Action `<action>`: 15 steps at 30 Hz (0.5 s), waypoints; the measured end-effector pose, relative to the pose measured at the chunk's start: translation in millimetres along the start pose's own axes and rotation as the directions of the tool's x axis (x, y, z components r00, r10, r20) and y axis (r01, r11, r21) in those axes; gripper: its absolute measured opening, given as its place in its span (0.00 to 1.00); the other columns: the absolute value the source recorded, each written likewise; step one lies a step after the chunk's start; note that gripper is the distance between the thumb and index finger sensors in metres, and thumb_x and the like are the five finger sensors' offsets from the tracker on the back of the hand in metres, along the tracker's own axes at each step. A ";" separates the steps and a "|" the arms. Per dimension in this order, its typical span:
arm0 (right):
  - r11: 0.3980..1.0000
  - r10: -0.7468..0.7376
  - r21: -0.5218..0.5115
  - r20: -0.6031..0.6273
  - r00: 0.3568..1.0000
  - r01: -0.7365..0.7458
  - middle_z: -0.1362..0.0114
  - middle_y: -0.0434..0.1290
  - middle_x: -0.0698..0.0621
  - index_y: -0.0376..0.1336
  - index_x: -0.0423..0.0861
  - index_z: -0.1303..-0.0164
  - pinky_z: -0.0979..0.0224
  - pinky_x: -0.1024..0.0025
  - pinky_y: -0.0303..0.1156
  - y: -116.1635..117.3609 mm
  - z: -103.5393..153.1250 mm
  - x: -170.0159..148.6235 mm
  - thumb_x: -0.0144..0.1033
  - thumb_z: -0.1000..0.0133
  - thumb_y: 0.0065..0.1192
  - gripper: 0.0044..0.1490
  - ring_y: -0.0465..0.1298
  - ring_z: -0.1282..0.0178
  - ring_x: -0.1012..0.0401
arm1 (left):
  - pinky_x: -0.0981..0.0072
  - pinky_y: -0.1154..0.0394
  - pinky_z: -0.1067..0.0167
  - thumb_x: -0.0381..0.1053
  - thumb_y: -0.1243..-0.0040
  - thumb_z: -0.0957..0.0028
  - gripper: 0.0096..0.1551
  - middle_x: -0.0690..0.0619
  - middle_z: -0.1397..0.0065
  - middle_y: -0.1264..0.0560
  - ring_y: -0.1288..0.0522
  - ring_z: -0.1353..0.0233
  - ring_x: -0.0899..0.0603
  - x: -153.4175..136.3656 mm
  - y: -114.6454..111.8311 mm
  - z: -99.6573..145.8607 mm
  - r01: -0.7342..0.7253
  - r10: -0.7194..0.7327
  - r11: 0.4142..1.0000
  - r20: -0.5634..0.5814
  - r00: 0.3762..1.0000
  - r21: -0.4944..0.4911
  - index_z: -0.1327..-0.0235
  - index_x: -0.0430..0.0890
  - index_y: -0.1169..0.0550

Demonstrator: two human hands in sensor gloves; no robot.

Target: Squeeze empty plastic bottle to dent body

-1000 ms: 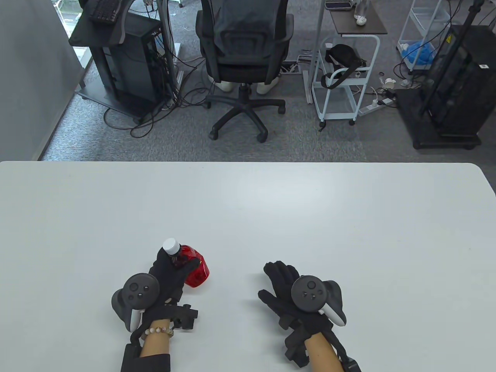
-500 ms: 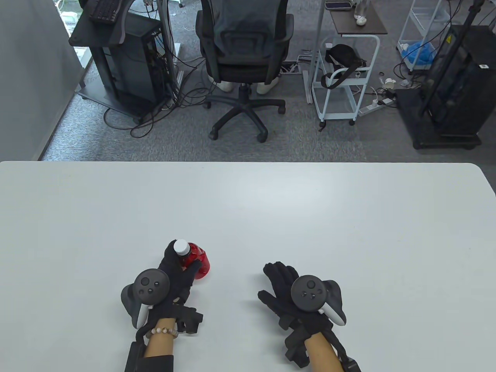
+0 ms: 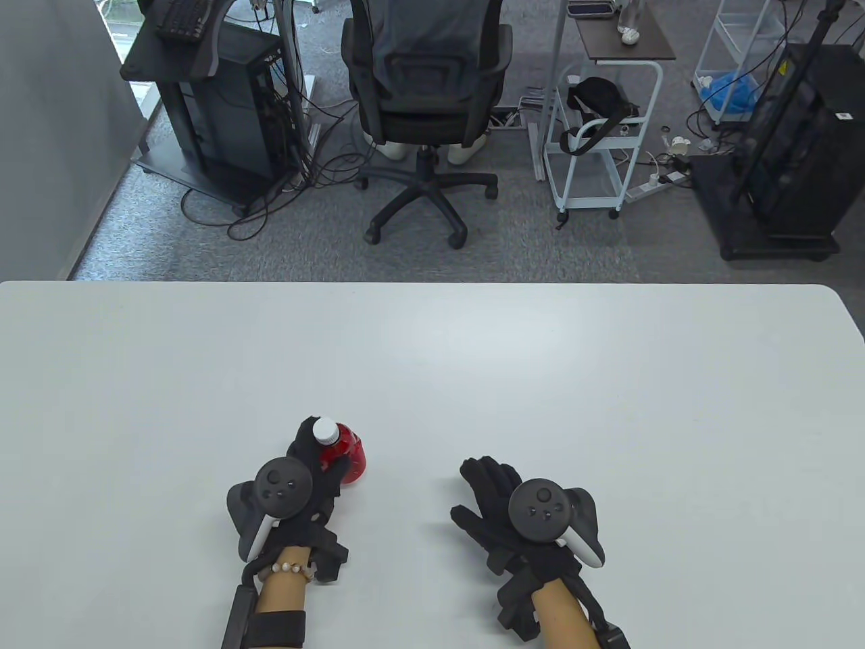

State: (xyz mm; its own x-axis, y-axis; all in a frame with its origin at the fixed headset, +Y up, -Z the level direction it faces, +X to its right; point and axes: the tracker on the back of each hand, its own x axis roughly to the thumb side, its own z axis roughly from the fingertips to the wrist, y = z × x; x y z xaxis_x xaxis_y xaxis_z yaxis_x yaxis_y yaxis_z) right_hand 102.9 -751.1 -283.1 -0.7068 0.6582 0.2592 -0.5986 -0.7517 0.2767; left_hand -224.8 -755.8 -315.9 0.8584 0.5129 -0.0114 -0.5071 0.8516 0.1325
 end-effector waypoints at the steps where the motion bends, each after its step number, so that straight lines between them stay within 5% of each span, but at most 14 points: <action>1: 1.000 0.000 0.001 0.000 1.000 0.000 0.09 0.43 0.30 0.39 0.36 0.10 0.26 0.24 0.38 0.0 0.0 0.1 0.50 0.30 0.49 0.48 0.44 0.16 0.31 | 0.51 0.24 0.50 0.58 0.35 0.38 0.47 0.39 0.27 0.29 0.22 0.38 0.37 -0.6 0.0 0.0 0.009 -0.009 1.000 -0.002 1.000 0.000 0.18 0.43 0.45; 15: 1.000 0.002 0.008 0.005 1.000 -0.002 0.09 0.44 0.30 0.40 0.36 0.10 0.26 0.24 0.39 0.7 -0.8 1.1 0.50 0.30 0.49 0.48 0.44 0.16 0.31 | 0.51 0.24 0.48 0.59 0.37 0.37 0.47 0.39 0.26 0.29 0.22 0.38 0.38 -1.0 -7.8 -26.4 0.068 -0.071 0.997 -0.078 0.994 -0.036 0.17 0.42 0.47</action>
State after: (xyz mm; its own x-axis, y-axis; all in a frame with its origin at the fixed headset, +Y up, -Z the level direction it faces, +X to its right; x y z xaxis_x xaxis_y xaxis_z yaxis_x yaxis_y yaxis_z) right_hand 101.4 -750.9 -283.4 -0.7060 0.6572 0.2640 -0.5942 -0.7525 0.2840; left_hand -223.8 -760.1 -343.2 0.8834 0.4581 -0.0984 -0.4498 0.8880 0.0961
